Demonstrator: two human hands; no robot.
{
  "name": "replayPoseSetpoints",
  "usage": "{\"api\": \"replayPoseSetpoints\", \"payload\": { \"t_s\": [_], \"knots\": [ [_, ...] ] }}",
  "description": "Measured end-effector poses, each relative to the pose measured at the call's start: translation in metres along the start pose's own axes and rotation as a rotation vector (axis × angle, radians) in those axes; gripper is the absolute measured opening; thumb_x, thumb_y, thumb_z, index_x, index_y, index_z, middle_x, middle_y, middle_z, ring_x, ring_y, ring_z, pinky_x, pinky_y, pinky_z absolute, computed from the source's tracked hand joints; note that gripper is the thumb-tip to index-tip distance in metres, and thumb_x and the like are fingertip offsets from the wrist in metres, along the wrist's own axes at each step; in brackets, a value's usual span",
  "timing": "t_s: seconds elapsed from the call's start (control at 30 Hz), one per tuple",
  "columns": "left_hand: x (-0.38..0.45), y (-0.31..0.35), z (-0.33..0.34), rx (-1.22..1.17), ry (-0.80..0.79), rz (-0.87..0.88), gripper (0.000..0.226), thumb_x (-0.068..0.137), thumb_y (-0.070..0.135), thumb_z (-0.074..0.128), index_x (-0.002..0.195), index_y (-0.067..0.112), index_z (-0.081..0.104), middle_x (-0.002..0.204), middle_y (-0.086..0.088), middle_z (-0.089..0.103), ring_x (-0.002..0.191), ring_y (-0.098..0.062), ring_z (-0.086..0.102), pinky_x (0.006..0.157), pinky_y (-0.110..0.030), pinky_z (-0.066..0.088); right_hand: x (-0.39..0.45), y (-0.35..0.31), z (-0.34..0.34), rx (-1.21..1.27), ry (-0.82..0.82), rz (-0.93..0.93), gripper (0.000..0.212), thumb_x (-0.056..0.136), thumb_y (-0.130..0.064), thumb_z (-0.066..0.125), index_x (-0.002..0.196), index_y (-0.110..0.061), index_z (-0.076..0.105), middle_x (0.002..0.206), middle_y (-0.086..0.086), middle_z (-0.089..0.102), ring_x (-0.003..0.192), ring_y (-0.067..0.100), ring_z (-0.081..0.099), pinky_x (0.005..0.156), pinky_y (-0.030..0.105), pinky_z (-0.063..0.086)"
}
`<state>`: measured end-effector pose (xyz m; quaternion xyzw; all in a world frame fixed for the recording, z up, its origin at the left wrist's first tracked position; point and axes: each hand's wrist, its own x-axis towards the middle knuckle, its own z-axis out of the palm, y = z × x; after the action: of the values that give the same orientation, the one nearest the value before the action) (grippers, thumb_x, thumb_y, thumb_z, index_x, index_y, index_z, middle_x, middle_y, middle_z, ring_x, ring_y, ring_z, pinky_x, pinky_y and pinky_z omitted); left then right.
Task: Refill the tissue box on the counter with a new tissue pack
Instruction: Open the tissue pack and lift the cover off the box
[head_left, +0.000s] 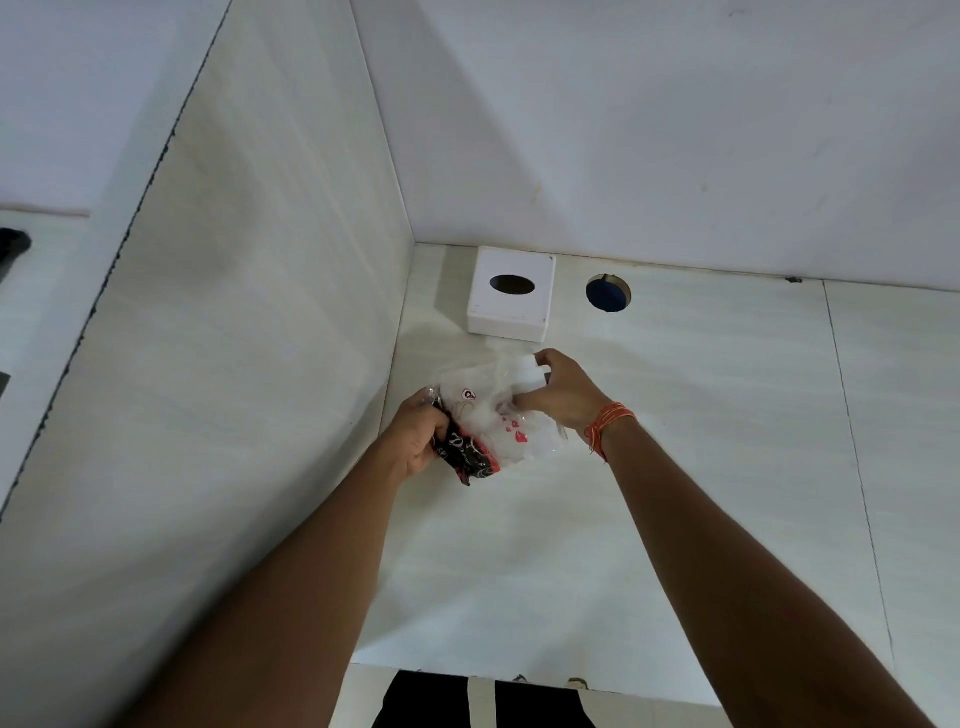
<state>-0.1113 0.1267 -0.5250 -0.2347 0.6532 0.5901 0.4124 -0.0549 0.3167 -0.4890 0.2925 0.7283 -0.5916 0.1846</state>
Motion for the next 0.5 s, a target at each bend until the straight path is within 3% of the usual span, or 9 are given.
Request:
{"api": "replayPoseSetpoints", "payload": {
  "t_s": [0.07,0.13,0.2,0.33,0.43,0.5],
  "knots": [
    [0.003,0.003,-0.001,-0.003,0.077,-0.018,0.045,0.072,-0.022,0.027,0.084,0.007,0.059,0.069,-0.010,0.056,0.056,-0.021,0.054,0.053,-0.023,0.042,-0.005,0.000,-0.004,0.157,0.039,-0.014,0.045,0.066,-0.007,0.086,0.108,-0.007,0.069,0.107,0.014,0.074,0.100,0.034,0.071,0.092,0.050,0.056],
    [0.009,0.005,-0.005,0.067,0.194,0.004,0.033,0.083,-0.015,0.038,0.092,0.006,0.062,0.074,-0.012,0.061,0.060,-0.023,0.060,0.058,-0.027,0.048,-0.011,-0.002,-0.012,0.333,0.123,-0.012,0.041,0.062,-0.015,0.088,0.099,-0.006,0.073,0.100,0.015,0.076,0.092,0.038,0.072,0.071,0.053,0.059],
    [0.018,0.004,-0.009,0.177,0.349,0.069,0.021,0.086,-0.003,0.053,0.101,0.003,0.066,0.087,-0.015,0.069,0.075,-0.028,0.065,0.069,-0.032,0.053,-0.018,-0.006,-0.024,0.471,0.233,-0.016,0.035,0.067,-0.018,0.085,0.097,-0.010,0.070,0.097,0.011,0.076,0.088,0.038,0.071,0.059,0.044,0.054],
    [0.013,0.008,-0.005,0.372,0.523,0.160,0.022,0.083,0.005,0.065,0.105,0.006,0.061,0.101,-0.015,0.070,0.084,-0.030,0.066,0.074,-0.034,0.056,-0.025,-0.018,-0.044,0.689,0.264,-0.111,0.033,0.078,-0.012,0.077,0.110,-0.013,0.068,0.105,0.005,0.075,0.100,0.032,0.071,0.079,0.055,0.052],
    [0.006,0.009,0.005,0.533,0.580,0.298,0.036,0.085,0.006,0.067,0.118,0.000,0.056,0.116,-0.020,0.064,0.106,-0.036,0.063,0.085,-0.038,0.053,-0.029,-0.025,-0.048,0.804,0.185,-0.151,0.043,0.083,-0.013,0.075,0.124,-0.010,0.063,0.121,0.010,0.071,0.108,0.032,0.069,0.084,0.053,0.056],
    [0.005,0.007,0.008,0.657,0.585,0.373,0.040,0.087,0.010,0.067,0.123,0.000,0.055,0.124,-0.020,0.061,0.117,-0.036,0.059,0.092,-0.037,0.049,-0.026,-0.025,-0.045,0.852,0.117,-0.154,0.037,0.086,-0.015,0.072,0.122,-0.012,0.065,0.125,0.011,0.069,0.111,0.031,0.068,0.082,0.050,0.058]
  ]
}}
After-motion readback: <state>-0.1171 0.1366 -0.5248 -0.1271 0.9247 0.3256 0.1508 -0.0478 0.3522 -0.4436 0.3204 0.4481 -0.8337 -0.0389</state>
